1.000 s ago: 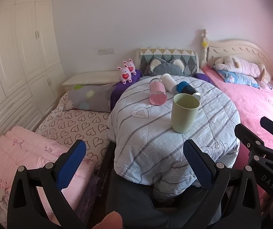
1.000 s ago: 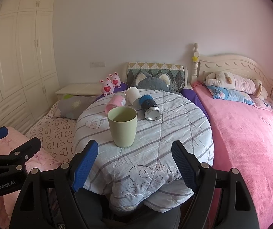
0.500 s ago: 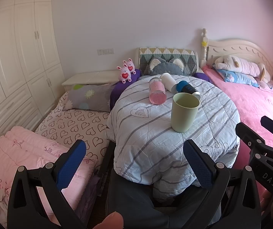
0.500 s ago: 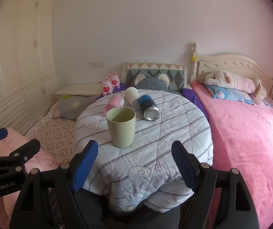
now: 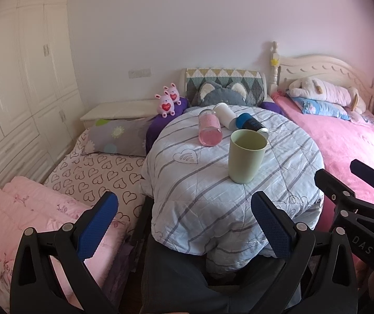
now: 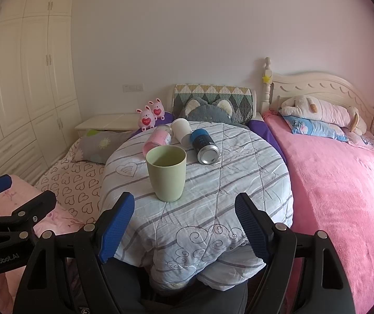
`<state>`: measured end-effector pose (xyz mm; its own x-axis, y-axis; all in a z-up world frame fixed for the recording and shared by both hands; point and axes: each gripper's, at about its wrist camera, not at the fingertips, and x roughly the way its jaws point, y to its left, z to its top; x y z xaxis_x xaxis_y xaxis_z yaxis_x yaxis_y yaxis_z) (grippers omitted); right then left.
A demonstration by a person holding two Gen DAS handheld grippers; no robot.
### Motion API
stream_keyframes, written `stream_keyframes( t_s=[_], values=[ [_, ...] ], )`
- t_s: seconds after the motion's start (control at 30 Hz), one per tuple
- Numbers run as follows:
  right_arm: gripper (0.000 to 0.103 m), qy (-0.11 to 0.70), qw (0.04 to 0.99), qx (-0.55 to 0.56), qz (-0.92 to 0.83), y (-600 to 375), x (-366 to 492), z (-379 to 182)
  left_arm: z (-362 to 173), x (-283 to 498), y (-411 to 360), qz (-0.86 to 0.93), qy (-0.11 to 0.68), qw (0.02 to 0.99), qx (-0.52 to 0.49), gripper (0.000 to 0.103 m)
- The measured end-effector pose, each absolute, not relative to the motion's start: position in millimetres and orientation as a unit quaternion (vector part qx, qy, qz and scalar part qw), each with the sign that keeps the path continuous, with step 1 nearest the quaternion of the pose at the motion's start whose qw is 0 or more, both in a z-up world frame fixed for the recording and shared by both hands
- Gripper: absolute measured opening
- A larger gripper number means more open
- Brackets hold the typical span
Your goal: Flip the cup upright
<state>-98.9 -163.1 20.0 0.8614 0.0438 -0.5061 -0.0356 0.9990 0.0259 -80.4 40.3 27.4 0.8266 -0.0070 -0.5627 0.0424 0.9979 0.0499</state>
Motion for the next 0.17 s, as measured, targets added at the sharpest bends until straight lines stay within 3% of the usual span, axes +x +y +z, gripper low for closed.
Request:
stream_keyframes(
  t_s=[0.17],
  values=[
    [0.08, 0.263, 0.965, 0.009, 0.022, -163.7, -99.1, 19.5, 27.9, -80.7, 40.5, -0.014, 0.296, 0.955, 0.029, 0.103]
  ],
)
